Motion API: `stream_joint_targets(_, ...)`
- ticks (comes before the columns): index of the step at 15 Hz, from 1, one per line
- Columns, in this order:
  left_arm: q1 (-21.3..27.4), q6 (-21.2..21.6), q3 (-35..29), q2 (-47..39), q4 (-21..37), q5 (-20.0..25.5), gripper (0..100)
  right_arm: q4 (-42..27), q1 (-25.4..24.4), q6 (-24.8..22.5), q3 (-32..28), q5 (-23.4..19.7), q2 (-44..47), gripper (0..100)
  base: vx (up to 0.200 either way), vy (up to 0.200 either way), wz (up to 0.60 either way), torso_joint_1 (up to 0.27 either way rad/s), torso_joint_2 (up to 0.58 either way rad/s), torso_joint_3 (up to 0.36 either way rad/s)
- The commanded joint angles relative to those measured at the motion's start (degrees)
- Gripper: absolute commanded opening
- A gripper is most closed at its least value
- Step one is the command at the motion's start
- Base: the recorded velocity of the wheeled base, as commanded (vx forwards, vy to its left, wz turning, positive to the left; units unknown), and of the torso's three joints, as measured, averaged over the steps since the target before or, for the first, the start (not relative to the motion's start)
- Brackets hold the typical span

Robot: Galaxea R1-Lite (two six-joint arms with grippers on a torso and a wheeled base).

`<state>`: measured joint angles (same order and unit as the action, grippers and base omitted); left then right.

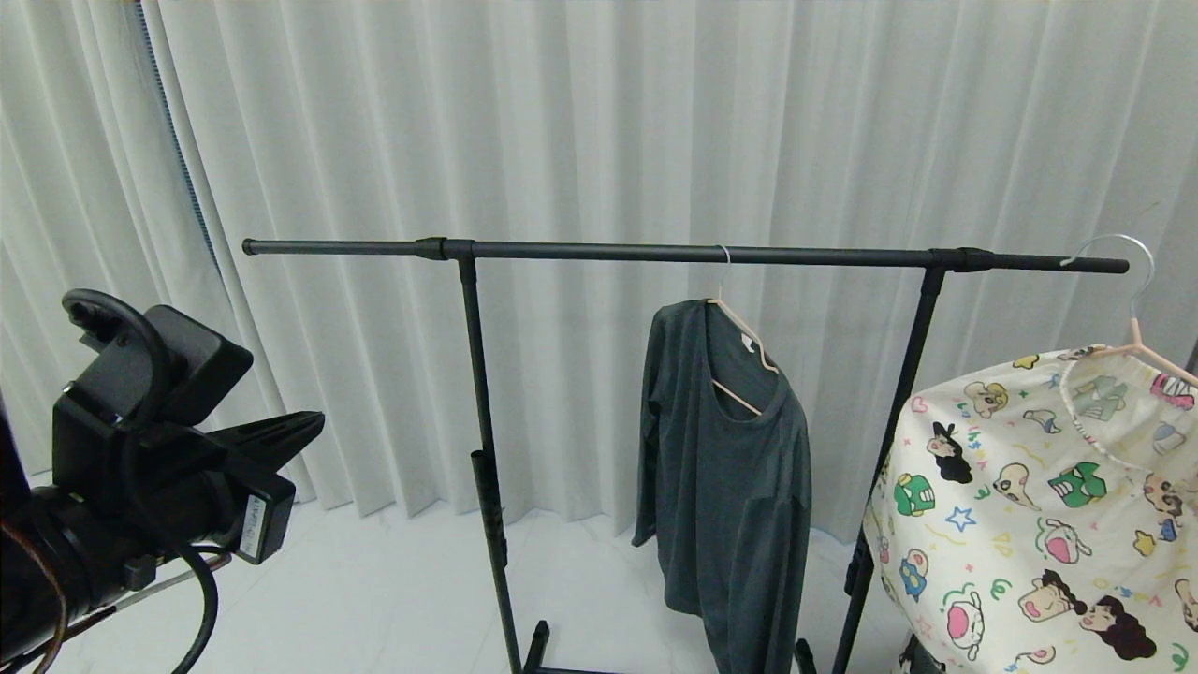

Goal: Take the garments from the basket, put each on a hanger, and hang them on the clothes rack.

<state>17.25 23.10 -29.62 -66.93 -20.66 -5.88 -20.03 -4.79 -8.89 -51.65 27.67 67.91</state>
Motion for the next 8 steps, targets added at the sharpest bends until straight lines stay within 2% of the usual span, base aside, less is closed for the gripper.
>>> stream_joint_targets(1, -0.02, 0.01, 0.36, 0.13, 0.01, -0.01, 0, 1.66, -0.92, 0.1, 0.06, 0.01, 2.4, 0, 0.0, 0.0, 0.0, 0.0, 0.0, 0.0)
stream_joint_targets(8, 0.68, 0.1, 0.8, 0.66, 0.01, 0.08, 0, 4.3, -3.03, 0.19, 0.06, 0.01, 3.28, 0, 0.2, 0.0, 0.0, 0.003, 0.0, 0.004)
